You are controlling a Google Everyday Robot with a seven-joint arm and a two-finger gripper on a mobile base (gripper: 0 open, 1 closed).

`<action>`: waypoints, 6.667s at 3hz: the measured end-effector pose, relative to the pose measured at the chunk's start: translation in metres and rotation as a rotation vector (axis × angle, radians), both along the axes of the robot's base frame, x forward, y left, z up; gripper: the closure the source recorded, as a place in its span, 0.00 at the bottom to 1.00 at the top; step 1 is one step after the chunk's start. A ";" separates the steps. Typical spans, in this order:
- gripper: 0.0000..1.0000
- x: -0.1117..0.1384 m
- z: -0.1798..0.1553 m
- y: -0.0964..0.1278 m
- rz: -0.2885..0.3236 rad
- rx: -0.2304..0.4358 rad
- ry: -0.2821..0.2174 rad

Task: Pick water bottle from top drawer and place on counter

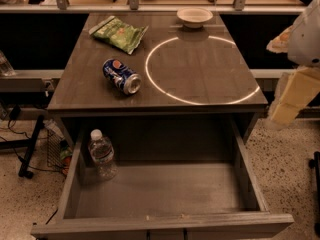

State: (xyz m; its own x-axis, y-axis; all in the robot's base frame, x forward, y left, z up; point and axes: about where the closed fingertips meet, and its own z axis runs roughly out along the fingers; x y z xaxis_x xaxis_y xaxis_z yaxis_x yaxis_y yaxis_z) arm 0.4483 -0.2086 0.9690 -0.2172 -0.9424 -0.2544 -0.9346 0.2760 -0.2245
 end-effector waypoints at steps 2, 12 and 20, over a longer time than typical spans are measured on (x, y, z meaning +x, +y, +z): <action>0.00 -0.016 -0.104 0.116 0.091 0.256 0.192; 0.57 0.026 -0.302 0.374 -0.042 1.032 0.195; 1.00 0.128 -0.038 0.146 -0.164 0.921 -0.423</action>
Offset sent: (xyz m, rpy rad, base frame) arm -0.0222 0.1518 -0.1408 0.3357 0.2730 0.1015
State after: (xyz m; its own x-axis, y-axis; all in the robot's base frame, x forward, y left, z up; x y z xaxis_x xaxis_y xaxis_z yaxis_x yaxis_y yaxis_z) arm 0.5762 -0.0630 0.9309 -0.0507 -0.3094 -0.9496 -0.7632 0.6253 -0.1630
